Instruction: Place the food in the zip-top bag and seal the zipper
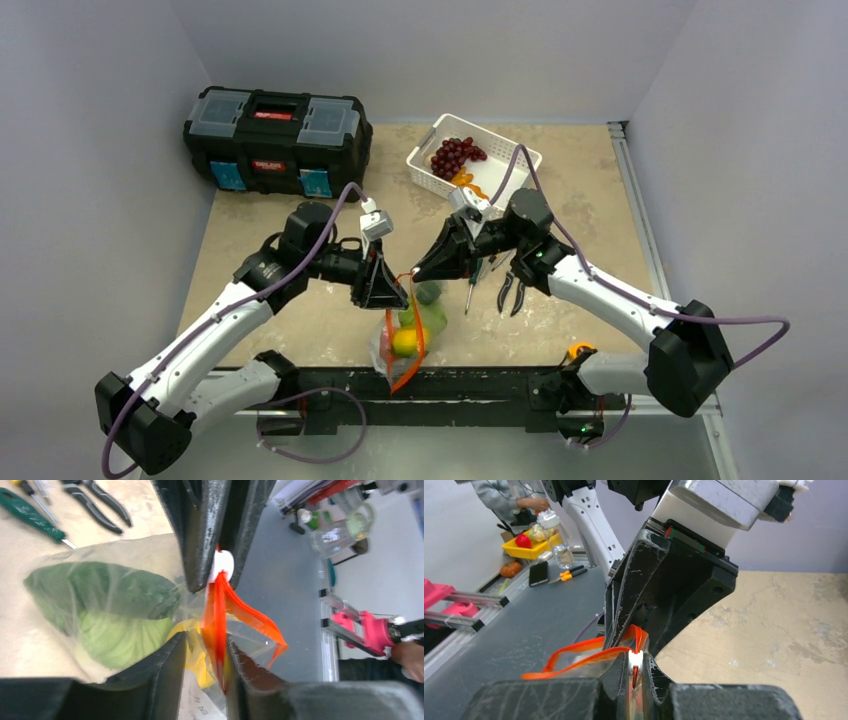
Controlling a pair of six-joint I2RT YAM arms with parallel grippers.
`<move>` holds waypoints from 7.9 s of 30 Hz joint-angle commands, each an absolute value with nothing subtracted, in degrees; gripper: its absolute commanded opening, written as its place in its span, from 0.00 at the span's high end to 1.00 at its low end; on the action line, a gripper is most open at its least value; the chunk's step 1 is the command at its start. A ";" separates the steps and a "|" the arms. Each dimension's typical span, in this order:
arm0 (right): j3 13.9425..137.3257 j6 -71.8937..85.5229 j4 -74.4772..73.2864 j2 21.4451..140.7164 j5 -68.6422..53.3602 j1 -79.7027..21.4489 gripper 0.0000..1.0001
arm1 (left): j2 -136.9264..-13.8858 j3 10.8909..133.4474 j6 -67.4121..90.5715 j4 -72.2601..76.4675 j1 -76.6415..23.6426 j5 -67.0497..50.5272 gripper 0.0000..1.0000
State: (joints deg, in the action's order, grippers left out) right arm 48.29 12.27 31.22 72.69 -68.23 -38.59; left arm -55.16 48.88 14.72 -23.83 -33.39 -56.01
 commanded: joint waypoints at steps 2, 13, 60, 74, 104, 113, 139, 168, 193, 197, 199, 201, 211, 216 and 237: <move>51.86 17.82 27.99 72.73 -63.52 -38.74 1.00 | -50.94 55.55 10.95 -32.14 -33.11 -41.09 0.52; 57.65 26.89 18.43 75.68 -47.15 -38.75 1.00 | -50.07 67.32 4.80 -42.14 -46.52 -1.00 0.27; 58.07 23.14 13.87 70.85 -38.33 -38.61 1.00 | -62.33 70.45 16.55 -60.45 -75.44 29.71 1.00; 53.78 25.46 28.90 73.82 -54.72 -38.18 1.00 | -43.98 59.09 3.44 -44.35 -50.01 -25.93 0.71; 58.47 20.13 14.53 72.16 -47.44 -38.25 1.00 | -61.79 74.71 13.93 -46.73 -49.31 -11.45 0.41; 55.58 12.18 15.23 72.51 -56.41 -38.23 0.83 | -60.48 70.32 9.93 -46.34 -49.33 -10.00 1.00; 52.90 12.64 22.30 74.19 -63.12 -38.17 0.82 | -55.06 66.31 9.44 -43.92 -49.35 -11.36 1.00; 47.32 18.53 30.94 70.80 -55.66 -38.29 1.00 | -57.17 73.97 6.76 -35.07 -39.04 -21.52 0.38; 47.30 17.33 29.91 69.61 -54.60 -38.24 1.00 | -60.04 67.87 3.46 -29.87 -38.12 -34.81 0.63; 46.90 17.60 30.72 69.42 -53.95 -38.32 1.00 | -60.15 67.85 3.53 -29.64 -38.13 -34.89 0.75; 46.58 17.49 31.01 69.07 -53.48 -38.25 1.00 | -60.23 67.82 3.31 -29.86 -38.08 -34.89 0.80; 46.29 17.28 31.07 68.63 -52.77 -38.32 1.00 | -60.18 67.52 3.18 -29.88 -38.09 -34.94 0.85; 44.21 19.81 35.19 67.21 -48.82 -38.31 1.00 | -59.90 67.60 1.68 -31.39 -38.07 -35.77 1.00; 41.21 28.07 42.84 66.93 -44.15 -38.28 1.00 | -60.17 67.76 0.72 -32.83 -38.06 -36.21 1.00; 40.19 19.21 33.45 59.12 -34.32 -41.70 1.00 | -58.47 67.46 -1.36 -34.55 -38.08 -36.21 1.00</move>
